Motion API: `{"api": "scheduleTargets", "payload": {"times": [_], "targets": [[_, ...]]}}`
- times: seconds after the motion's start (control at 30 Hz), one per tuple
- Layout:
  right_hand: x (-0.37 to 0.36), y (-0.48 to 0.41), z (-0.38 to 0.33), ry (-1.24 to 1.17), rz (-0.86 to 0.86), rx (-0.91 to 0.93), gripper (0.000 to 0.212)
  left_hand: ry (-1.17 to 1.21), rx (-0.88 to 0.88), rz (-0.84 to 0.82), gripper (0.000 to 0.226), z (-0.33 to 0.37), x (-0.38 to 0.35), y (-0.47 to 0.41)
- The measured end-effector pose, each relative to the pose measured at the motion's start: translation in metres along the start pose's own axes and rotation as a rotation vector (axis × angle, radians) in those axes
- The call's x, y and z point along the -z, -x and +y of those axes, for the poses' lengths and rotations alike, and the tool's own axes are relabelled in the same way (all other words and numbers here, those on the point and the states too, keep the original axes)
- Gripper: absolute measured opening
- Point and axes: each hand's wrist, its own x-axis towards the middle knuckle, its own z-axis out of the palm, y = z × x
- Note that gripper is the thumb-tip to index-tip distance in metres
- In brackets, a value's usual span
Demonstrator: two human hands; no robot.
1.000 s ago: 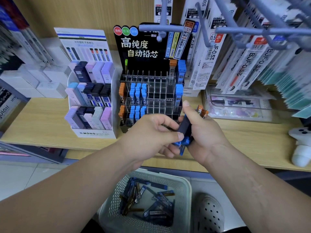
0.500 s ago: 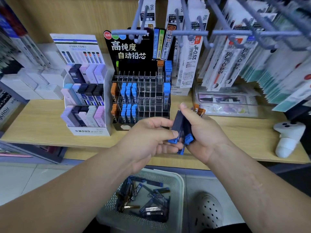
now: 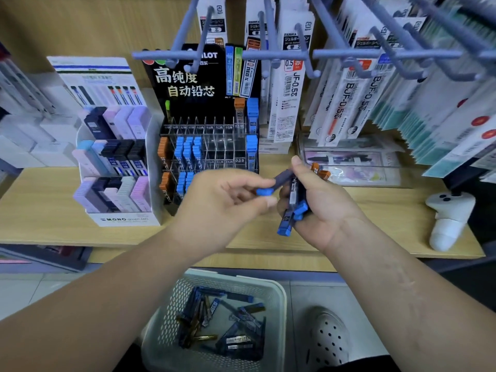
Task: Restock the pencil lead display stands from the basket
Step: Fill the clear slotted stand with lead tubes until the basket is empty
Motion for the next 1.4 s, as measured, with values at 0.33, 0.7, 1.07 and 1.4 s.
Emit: {"api": "scheduleTargets", "payload": {"times": [0.33, 0.7, 1.07, 1.4], "targets": [[0.004, -0.011, -0.005, -0.008, 0.075, -0.061, 0.011, -0.179, -0.134, 0.299, 0.016, -0.008, 0.029, -0.041], [0.008, -0.014, -0.002, 0.072, 0.048, -0.056, 0.014, -0.298, -0.27, 0.319, 0.022, -0.024, 0.03, -0.058], [-0.005, -0.016, -0.003, 0.052, 0.018, -0.027, 0.015, -0.494, -0.319, 0.243, 0.018, -0.038, 0.017, -0.072], [0.001, -0.015, -0.006, 0.052, 0.08, 0.035, 0.011, -0.564, -0.383, 0.243, 0.013, -0.026, 0.01, -0.064]]}}
